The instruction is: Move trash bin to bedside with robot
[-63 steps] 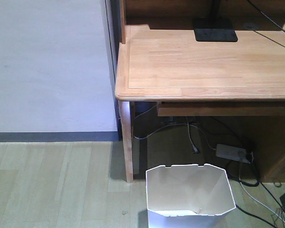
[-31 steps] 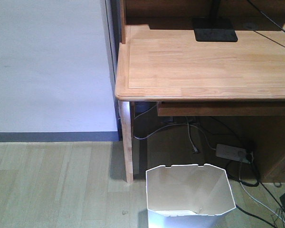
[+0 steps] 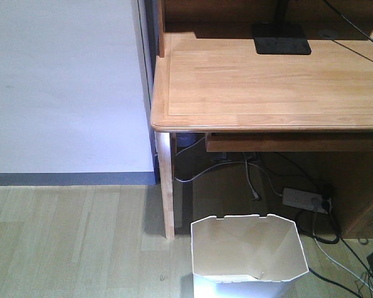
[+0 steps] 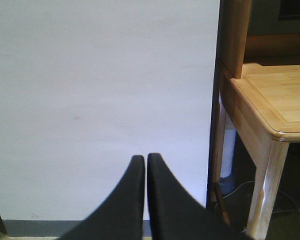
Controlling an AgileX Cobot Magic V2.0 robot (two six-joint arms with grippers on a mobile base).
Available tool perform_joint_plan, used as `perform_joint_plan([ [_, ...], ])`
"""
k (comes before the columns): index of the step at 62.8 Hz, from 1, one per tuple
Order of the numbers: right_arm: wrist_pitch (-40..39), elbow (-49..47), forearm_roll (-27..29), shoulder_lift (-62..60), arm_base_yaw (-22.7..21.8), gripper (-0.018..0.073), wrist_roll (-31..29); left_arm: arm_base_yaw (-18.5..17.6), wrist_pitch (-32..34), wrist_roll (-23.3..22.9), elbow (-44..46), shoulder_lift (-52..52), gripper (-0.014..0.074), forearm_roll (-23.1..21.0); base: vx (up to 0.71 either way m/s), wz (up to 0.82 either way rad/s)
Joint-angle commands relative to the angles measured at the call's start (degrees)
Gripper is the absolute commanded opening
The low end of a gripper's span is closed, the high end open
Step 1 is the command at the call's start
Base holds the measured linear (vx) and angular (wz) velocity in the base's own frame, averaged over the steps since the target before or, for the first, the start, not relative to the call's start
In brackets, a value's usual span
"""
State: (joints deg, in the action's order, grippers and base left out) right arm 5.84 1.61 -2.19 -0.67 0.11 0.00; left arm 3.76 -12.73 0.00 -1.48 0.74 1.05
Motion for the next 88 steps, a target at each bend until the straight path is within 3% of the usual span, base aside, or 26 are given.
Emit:
perform_joint_plan([
  [1,-7.21,-2.74,-0.45,-0.63,-0.04,-0.0009,-0.52,0.06,4.06,0.0,-1.08,0.78,-0.0006,-0.24,0.0,0.0],
  [19,-5.84,-13.53,-0.56,7.24,-0.04,-0.0009,-0.77,0.06,4.06,0.0,-1.08,0.78,-0.0006,-0.24,0.0,0.0],
  [33,0.33,-21.08,-0.56,18.98,-0.04,-0.0009,-0.75,0.06,4.06,0.0,-1.08,0.78,-0.0006,-0.24,0.0,0.0],
  [63,2.6,-21.75,-0.76,26.94,-0.04,0.0006,-1.05,0.06,4.06,0.0,-1.08,0.78,-0.0006,-0.24,0.0,0.0],
  [77,2.76,-21.75,-0.76,27.74,-0.04,0.0131,-1.05,0.06,4.06,0.0,-1.08,0.78,-0.0006,-0.24,0.0,0.0],
  [88,3.0,-21.75,-0.76,27.74,-0.04,0.0323,-1.05,0.06,4.06,0.0,-1.08,0.78,-0.0006,-0.24,0.0,0.0],
])
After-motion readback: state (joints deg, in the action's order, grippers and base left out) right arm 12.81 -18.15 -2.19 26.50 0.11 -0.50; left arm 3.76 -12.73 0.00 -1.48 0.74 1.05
